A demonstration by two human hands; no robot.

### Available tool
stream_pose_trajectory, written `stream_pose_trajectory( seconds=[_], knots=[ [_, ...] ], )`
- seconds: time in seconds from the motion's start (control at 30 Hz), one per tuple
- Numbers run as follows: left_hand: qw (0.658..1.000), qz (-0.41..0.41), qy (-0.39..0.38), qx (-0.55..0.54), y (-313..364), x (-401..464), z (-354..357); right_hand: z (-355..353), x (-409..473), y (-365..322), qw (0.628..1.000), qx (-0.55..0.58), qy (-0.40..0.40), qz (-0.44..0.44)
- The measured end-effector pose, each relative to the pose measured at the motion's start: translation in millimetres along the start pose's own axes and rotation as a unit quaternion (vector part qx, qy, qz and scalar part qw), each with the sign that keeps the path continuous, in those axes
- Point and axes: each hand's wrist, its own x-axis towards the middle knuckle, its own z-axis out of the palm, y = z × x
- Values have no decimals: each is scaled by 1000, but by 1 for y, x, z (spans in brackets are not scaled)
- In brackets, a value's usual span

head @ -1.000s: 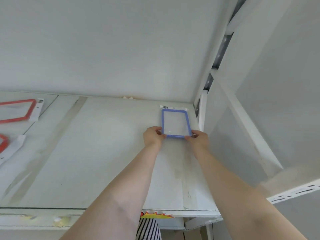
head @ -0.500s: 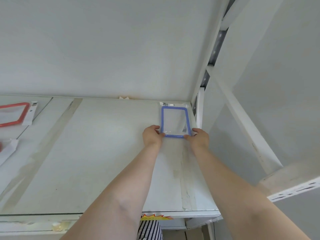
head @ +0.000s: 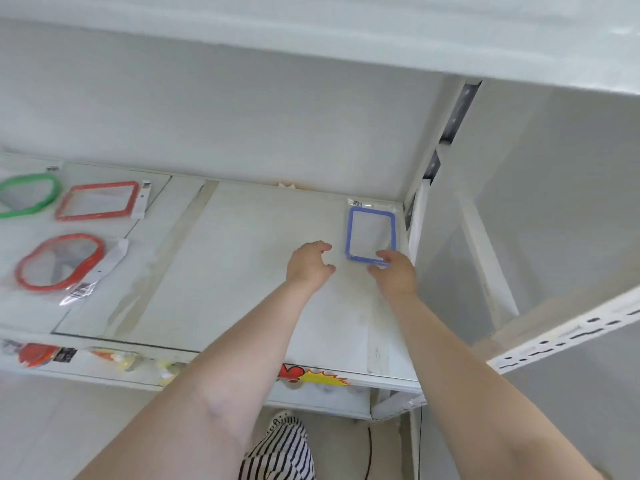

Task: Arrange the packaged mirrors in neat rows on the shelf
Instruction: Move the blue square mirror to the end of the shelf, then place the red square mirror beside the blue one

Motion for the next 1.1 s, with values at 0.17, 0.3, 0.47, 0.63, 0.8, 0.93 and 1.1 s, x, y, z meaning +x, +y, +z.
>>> stream_pose_trajectory(
  seconds=[0.17,0.3,0.47,0.63,0.8,0.93,1.1],
  knots=[
    [996,13,4,88,-31,-44,-41,21,-47,-39,988,-61,-107,-97],
    [992,8,9,128,-63,-72,-80,46,-80,-69,981,-38,-142,-127],
    [990,-2,35,139,-106,-102,-122,80,-115,-99,968,-77,-175,-161],
    [988,-34,60,142,-170,-145,-174,127,-164,-136,951,-129,-198,-199],
    [983,-76,89,144,-253,-203,-242,189,-228,-180,936,-172,-199,-236],
    [980,-88,115,133,-315,-245,-297,239,-279,-219,925,-195,-203,-255],
    [976,-90,137,143,-366,-279,-350,288,-328,-261,916,-201,-210,-277]
  ],
)
